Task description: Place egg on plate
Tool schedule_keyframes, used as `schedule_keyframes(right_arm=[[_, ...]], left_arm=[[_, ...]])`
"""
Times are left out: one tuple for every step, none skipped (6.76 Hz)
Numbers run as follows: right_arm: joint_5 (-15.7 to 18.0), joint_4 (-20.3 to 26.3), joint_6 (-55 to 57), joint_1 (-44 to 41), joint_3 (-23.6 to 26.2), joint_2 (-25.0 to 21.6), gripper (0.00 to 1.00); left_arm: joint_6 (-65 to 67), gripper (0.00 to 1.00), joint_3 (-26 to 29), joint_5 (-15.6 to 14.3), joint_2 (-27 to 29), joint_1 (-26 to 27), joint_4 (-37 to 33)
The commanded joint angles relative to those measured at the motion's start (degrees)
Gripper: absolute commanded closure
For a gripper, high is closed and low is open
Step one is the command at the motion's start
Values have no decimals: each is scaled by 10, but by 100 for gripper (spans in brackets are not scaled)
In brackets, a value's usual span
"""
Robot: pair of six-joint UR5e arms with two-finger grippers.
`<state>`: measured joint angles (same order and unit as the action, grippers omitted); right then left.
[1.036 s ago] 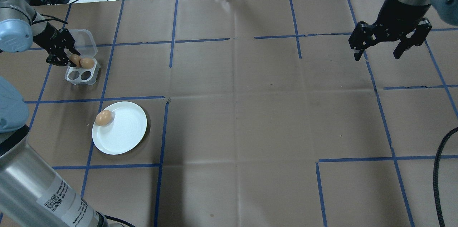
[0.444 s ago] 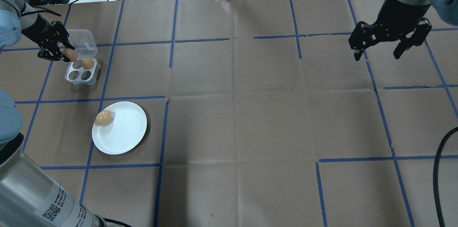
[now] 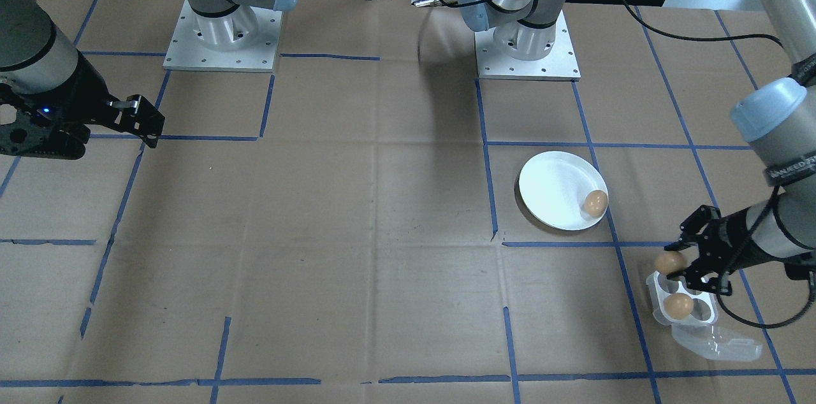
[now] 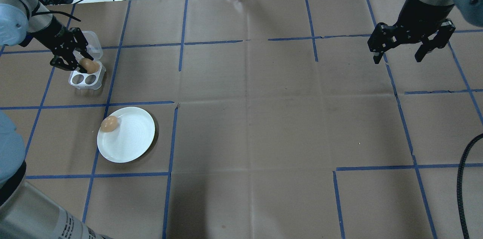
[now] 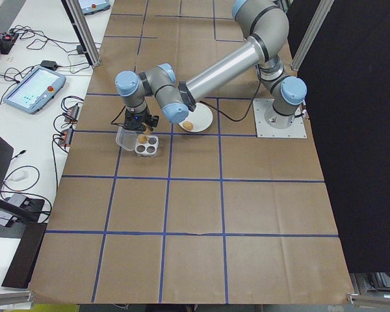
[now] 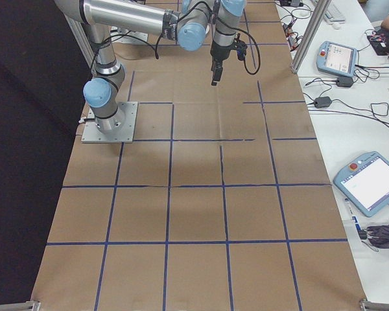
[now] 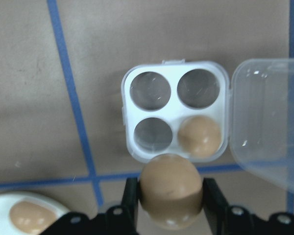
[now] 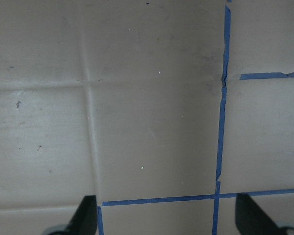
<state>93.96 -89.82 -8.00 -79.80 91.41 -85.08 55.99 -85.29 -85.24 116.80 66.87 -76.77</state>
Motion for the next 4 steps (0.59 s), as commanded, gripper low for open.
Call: schedule_keyframes(right_arm=[[0,0,0,0,0,0,0],[0,0,0,0,0,0,0],[0,0,0,0,0,0,0],[0,0,0,0,0,0,0]], left_arm=[[-3,89,-91,37,-36,48,-13],[-2,89,-135,40,-45,63,-13],[-1,89,-165,53,-48,69,-14],[-3,89,-174,60,-48,69,-14]])
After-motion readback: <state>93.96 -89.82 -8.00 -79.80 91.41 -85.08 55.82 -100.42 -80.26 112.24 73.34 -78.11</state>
